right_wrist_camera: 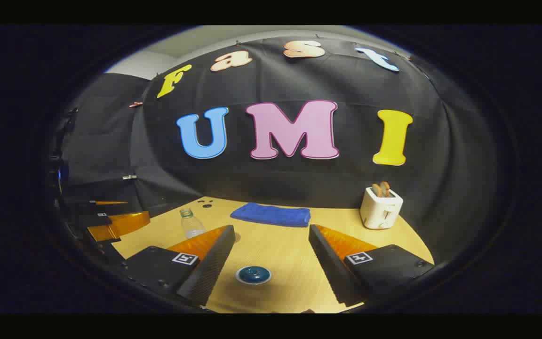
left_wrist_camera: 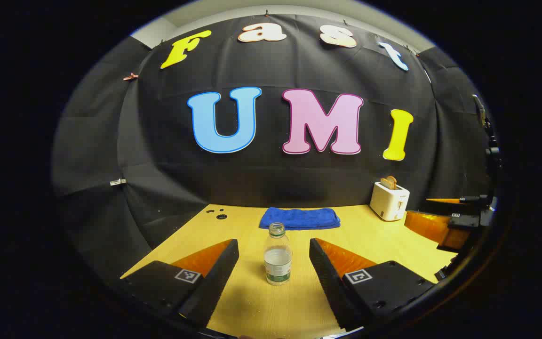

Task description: Open the teacup lid with one hand, grasp the water bottle and pour water into the teacup with the other hand; after pouring, place the water bottle on the coaster and then close the teacup lid.

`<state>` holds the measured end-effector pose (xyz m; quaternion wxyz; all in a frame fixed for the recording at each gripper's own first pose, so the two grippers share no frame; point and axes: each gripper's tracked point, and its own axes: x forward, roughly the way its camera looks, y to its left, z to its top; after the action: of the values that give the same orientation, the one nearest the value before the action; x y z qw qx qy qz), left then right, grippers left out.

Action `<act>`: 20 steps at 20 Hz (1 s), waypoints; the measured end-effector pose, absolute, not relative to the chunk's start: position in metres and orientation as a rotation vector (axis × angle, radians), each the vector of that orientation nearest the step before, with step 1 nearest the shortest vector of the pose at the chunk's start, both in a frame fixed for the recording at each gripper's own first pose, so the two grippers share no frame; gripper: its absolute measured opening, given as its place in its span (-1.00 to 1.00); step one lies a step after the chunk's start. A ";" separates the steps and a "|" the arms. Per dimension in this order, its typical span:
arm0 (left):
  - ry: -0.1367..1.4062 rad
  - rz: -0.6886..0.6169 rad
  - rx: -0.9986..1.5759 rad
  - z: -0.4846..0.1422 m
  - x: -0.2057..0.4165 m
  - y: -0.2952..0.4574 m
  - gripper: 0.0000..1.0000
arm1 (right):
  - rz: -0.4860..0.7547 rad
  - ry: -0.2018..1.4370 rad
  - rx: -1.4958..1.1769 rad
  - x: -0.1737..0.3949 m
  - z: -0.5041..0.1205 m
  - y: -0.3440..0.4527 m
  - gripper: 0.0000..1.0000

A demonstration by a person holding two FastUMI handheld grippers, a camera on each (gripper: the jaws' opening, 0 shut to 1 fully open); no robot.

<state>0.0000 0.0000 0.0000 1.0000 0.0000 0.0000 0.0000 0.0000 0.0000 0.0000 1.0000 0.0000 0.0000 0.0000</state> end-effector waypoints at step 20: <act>0.027 -0.002 0.021 -0.008 0.031 0.008 0.90 | 0.009 0.067 -0.008 0.034 -0.035 0.012 0.96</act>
<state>0.0307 0.0082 -0.0085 0.9998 0.0107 0.0137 -0.0009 0.0339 0.0119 -0.0349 0.9994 -0.0038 0.0337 0.0047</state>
